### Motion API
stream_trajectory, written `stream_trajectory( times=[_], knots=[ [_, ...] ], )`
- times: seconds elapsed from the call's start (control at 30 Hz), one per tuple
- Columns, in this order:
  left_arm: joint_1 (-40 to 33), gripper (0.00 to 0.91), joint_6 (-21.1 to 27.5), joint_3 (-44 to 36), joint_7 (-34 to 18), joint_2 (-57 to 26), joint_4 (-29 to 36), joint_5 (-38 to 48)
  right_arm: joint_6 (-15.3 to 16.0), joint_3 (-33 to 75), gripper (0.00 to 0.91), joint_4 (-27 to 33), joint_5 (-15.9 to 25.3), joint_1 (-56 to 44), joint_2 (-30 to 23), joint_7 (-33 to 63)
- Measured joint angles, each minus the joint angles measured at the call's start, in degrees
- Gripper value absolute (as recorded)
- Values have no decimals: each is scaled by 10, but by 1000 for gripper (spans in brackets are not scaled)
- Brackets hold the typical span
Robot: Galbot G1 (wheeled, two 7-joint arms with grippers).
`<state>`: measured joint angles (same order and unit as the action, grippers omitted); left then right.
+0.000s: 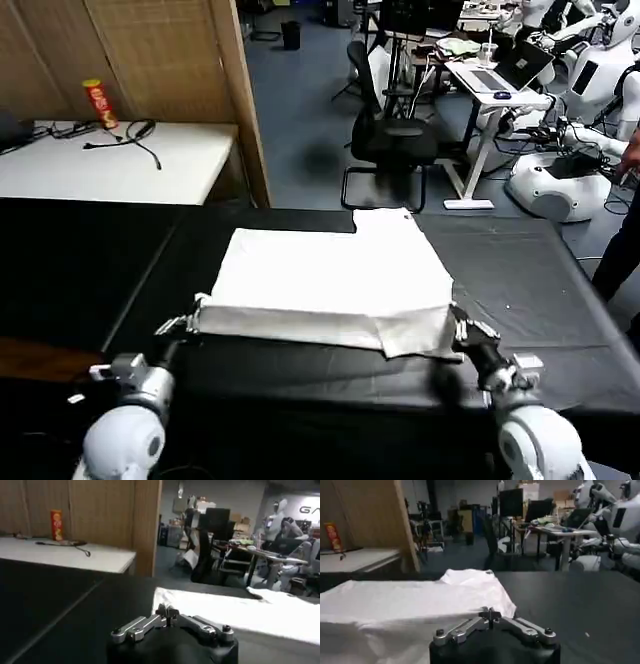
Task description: Fold and organize the clothes.
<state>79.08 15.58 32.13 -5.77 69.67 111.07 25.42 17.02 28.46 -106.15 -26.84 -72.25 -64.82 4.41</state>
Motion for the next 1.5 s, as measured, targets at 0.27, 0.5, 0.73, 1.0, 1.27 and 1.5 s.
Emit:
stream_trajectory(
  times=[0.27, 0.5, 0.73, 1.0, 1.27, 1.5],
  knots=[
    [-58, 878, -9, -24, 5, -13, -73, -14, 9, -27, 878, 72, -1, 55, -6, -15],
    [-98, 878, -14, -35, 7, -8, -115, -24, 46, -22, 878, 64, -20, 45, 5, -29],
    [-78, 878, 12, -31, 7, -19, -92, -22, 67, 7, 878, -36, -33, -24, 27, -23],
    [-17, 878, 26, -19, 8, -25, -43, -7, 55, 38, 878, -93, -15, -118, 24, -27],
    [-3, 868, 30, -10, 8, -27, -45, 13, 46, 44, 546, -102, 3, -159, 17, -32],
    [0, 195, 31, -10, 10, -28, -44, 15, 40, 43, 88, -95, 13, -161, 16, -37]
  ],
)
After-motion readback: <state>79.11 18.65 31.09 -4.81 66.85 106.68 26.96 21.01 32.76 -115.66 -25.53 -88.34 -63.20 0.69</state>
